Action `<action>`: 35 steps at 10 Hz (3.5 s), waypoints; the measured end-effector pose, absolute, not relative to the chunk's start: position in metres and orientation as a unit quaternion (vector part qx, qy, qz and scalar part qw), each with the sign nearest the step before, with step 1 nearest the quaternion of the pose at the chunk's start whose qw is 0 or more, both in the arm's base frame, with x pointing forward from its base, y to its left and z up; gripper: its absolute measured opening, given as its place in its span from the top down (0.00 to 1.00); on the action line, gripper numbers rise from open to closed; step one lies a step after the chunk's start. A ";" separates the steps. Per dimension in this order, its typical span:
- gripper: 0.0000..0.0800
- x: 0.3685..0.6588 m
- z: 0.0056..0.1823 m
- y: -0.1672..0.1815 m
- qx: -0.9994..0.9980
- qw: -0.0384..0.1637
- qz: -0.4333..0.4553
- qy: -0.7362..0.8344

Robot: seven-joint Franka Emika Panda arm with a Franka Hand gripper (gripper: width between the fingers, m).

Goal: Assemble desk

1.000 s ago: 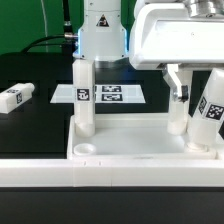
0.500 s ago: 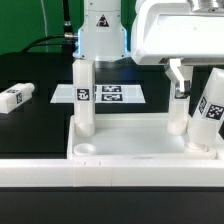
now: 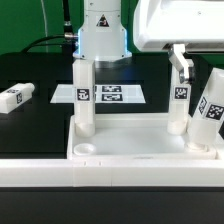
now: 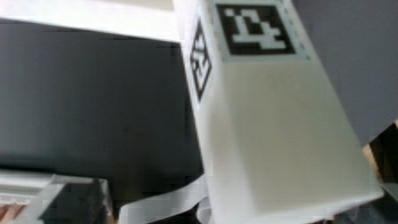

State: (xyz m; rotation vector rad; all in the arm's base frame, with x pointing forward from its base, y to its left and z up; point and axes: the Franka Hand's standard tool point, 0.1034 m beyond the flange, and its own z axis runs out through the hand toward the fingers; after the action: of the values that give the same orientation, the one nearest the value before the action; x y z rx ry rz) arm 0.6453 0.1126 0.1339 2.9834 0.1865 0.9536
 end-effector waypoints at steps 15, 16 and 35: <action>0.64 0.643 0.123 0.108 0.999 0.002 0.010 0.049; 0.64 0.643 0.123 0.108 0.999 0.002 0.010 0.049; 0.64 0.642 0.121 0.095 0.824 -0.002 0.005 -0.566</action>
Offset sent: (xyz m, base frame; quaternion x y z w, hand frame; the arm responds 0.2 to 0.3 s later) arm 0.0115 -0.0124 -0.0054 -0.0167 -0.2171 -0.0002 0.9760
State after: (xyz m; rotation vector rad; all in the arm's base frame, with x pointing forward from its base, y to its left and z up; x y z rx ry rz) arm 0.6416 0.0949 0.1209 2.5932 -1.7814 0.0165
